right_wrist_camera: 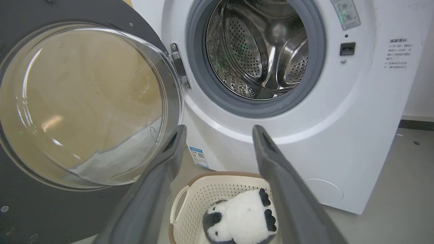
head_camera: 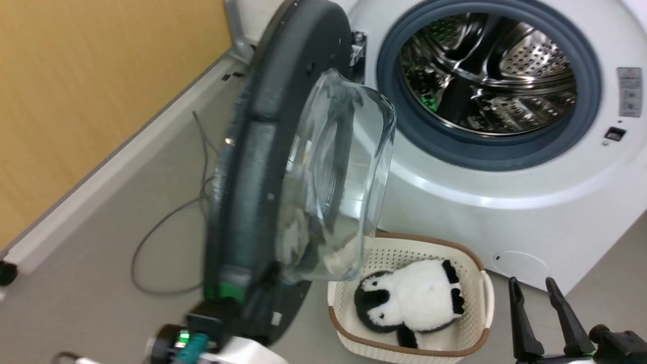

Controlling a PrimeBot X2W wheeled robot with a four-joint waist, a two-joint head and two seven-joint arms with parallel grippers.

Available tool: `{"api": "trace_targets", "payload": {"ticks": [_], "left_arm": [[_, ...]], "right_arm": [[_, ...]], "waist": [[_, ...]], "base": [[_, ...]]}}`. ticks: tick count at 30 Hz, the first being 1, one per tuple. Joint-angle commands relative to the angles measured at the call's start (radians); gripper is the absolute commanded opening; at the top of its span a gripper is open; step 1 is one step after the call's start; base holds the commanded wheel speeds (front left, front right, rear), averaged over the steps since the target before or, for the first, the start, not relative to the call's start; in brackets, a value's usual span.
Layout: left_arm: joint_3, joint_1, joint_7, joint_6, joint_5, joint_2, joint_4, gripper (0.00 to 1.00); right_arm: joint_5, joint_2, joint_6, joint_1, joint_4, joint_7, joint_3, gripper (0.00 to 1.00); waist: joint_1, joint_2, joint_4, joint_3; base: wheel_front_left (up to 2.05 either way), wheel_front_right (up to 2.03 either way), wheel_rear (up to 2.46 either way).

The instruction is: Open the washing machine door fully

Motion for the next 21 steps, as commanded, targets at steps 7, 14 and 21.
{"api": "trace_targets", "payload": {"ticks": [7,14,21], "left_arm": [[0.142,-0.031,-0.050,0.049,-0.049,0.047,0.028,0.00],[0.299,-0.092,-0.112,0.069,-0.150,0.070,0.092,0.00],[0.405,-0.185,-0.155,0.043,-0.223,0.128,0.195,0.00]], "right_arm": [[-0.020,0.003,0.001,-0.021,0.001,-0.004,0.008,1.00],[-0.027,-0.024,0.001,-0.047,-0.001,-0.004,0.019,1.00],[-0.030,-0.057,0.001,-0.078,0.000,-0.004,0.022,1.00]], "waist": [[-0.0001,0.0000,0.020,0.050],[-0.0001,0.0000,0.005,0.129],[-0.0001,0.0000,-0.022,0.217]], "base": [[0.00,0.00,0.00],[0.00,0.00,0.00],[0.00,0.00,0.00]]}}
